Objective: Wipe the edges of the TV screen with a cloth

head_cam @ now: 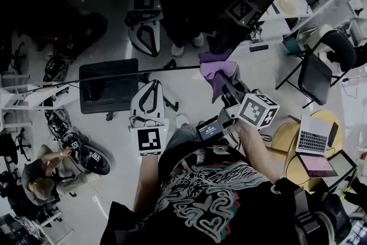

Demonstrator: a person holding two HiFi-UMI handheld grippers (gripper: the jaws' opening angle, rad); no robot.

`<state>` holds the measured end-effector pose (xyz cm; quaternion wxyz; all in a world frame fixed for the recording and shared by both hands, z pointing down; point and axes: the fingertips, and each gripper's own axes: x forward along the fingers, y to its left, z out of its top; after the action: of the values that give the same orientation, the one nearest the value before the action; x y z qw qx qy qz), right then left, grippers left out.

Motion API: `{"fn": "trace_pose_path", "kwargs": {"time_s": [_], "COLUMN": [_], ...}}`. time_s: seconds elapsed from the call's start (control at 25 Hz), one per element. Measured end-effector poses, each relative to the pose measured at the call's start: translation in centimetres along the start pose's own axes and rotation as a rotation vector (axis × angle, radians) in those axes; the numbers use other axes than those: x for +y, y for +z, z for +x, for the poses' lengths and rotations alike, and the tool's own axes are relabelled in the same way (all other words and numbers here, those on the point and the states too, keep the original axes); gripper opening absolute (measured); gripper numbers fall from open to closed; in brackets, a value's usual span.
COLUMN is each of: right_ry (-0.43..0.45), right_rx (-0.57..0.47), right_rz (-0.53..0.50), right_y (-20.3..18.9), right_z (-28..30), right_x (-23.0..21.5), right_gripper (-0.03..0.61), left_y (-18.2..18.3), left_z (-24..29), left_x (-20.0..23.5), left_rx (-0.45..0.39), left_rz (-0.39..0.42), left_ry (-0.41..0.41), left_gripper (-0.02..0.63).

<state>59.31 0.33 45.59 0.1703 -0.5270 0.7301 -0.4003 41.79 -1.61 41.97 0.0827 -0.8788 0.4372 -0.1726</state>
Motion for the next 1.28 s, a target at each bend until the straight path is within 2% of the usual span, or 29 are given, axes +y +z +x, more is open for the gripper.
{"fn": "trace_pose_path", "kwargs": {"time_s": [0.68,0.84,0.96,1.28], "right_ry": [0.013,0.023,0.031,0.034], "right_rx": [0.030,0.041,0.046,0.049], "right_rz": [-0.006,-0.018,-0.019,-0.010], "right_y": [-0.4,-0.7,-0.8,-0.9], "right_z": [0.5,0.7,1.0,1.4], "right_x": [0.8,1.1,1.4,1.7], "right_gripper": [0.077,0.077,0.077,0.077], "left_y": [-0.4,-0.3,-0.5,-0.6], "left_z": [-1.1,-1.1,-1.2,-1.7], "left_x": [0.1,0.1,0.2,0.7], "left_rx": [-0.007,-0.036,-0.009,-0.004], "left_rz": [-0.025,-0.041,-0.036,-0.049], "left_ry": [0.025,0.040,0.041,0.062], "left_gripper": [0.021,0.021,0.022,0.021]}}
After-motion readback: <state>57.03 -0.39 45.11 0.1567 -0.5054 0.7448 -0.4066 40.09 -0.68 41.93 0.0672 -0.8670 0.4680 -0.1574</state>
